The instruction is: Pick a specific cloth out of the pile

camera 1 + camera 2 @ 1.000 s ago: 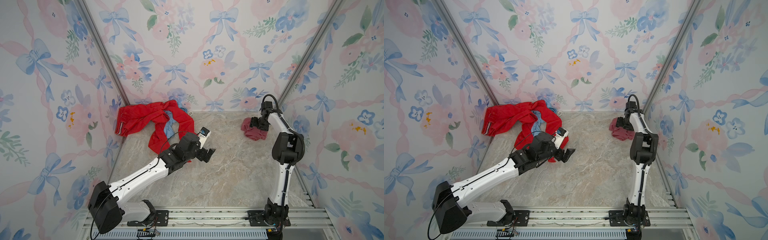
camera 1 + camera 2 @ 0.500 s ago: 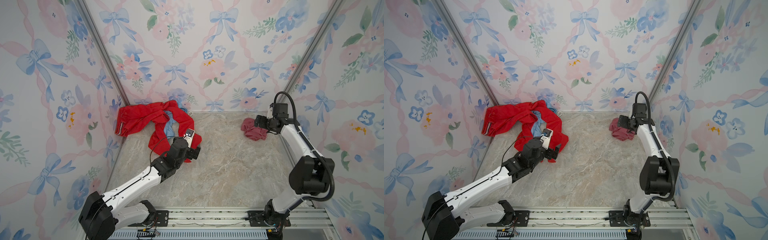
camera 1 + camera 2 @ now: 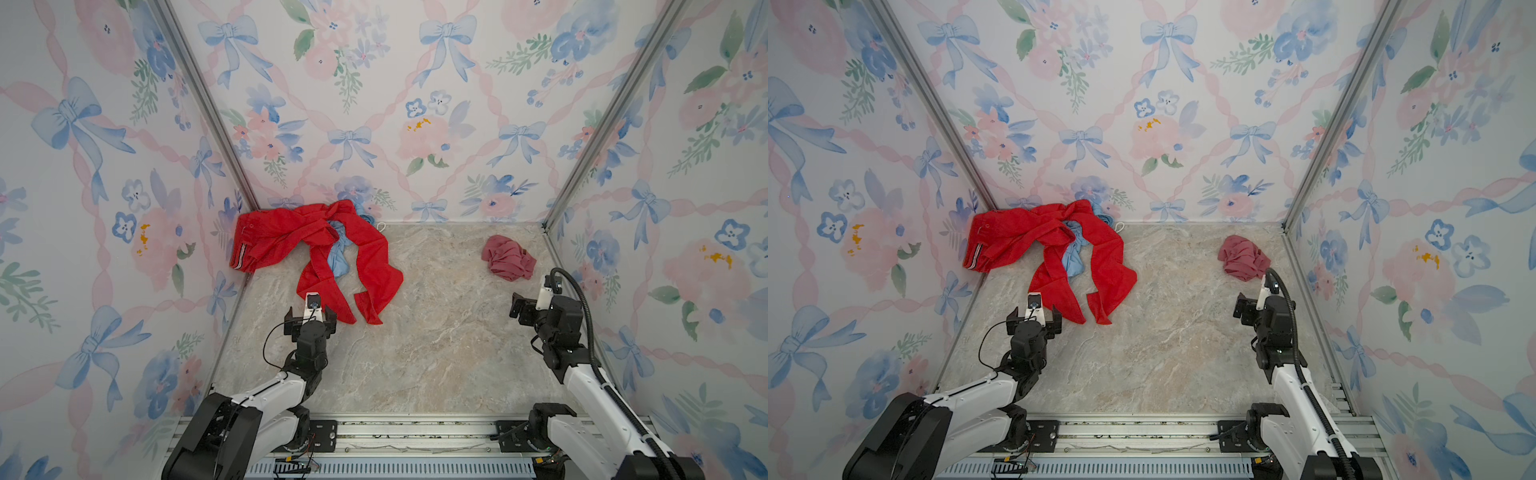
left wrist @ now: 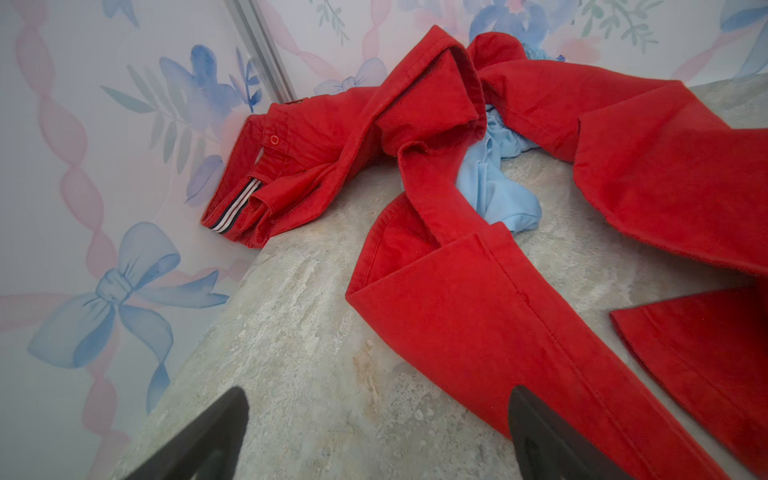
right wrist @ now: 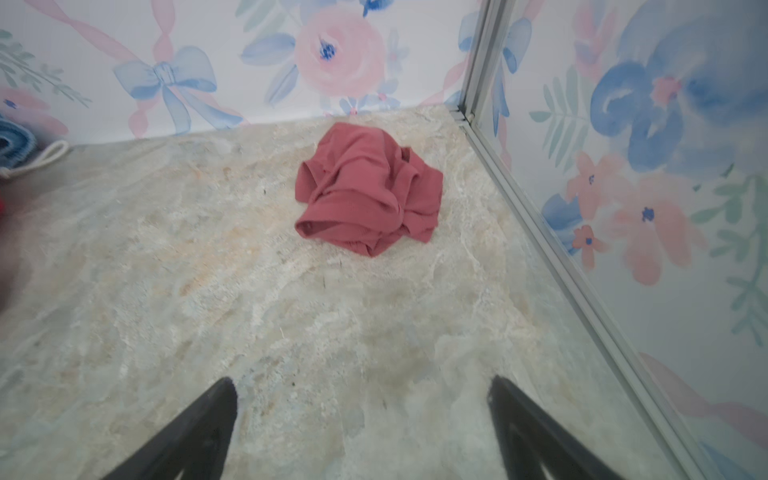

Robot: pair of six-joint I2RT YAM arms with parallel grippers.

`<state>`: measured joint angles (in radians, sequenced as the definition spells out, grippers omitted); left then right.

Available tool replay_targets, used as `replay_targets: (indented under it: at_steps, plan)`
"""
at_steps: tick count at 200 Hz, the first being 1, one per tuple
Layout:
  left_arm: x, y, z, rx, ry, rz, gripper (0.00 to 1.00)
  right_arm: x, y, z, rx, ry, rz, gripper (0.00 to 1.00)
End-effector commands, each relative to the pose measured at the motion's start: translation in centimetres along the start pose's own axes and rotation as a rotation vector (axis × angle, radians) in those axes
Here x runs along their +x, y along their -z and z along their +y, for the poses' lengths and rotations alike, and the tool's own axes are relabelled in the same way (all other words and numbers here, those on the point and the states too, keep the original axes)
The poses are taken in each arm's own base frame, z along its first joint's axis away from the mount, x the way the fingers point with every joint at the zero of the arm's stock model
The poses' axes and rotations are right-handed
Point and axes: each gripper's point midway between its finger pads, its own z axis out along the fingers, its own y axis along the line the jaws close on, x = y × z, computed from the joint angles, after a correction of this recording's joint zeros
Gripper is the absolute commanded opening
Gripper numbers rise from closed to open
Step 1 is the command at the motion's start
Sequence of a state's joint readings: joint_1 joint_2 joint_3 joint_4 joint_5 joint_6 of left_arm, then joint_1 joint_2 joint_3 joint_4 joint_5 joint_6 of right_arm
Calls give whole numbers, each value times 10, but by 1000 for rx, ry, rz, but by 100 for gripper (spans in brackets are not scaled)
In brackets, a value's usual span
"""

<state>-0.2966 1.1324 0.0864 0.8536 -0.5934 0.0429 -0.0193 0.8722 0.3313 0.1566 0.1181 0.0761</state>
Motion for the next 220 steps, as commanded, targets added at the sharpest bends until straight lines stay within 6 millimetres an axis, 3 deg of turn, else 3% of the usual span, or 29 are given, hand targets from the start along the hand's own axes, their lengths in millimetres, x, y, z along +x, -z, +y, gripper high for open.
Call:
replay_targets:
  at_steps: [1, 21, 48, 59, 84, 106, 119, 127, 141, 152, 166, 220]
  plan:
    - [-36, -4, -1, 61, 126, -175, 98, -8, -1, -10, 37, -48, -136, 97]
    - [-42, -12, -6, 99, 118, -217, 98, -1, -10, -3, -6, -70, -152, 97]
    - [-23, -29, -9, 92, 110, -202, 98, -9, -25, 15, -89, -48, -176, 97]
    - [-32, -25, -7, 67, 104, -256, 98, -16, -30, 18, -96, -45, -211, 97]
    - [-25, -32, -10, 79, 111, -196, 98, -26, -40, 27, -128, -6, -272, 97]
    - [-26, -35, -8, 64, 117, -194, 98, -19, -53, 30, -122, 27, -276, 97]
    - [-25, -40, -7, 57, 120, -178, 98, -5, -62, 35, -135, 45, -275, 97]
    - [-24, -41, -7, 56, 119, -174, 98, -12, -66, 38, -136, 39, -318, 97]
    - [-24, -42, -7, 56, 122, -172, 98, -2, -77, 31, -81, 50, -169, 97]
    - [-24, -42, -7, 57, 121, -170, 98, -8, -92, 34, -30, 75, -128, 97]
    - [-24, -42, -7, 57, 121, -168, 98, -8, -85, 46, -40, 129, -171, 97]
    - [-24, -43, -7, 55, 121, -164, 98, -8, -90, 41, -60, 95, -141, 97]
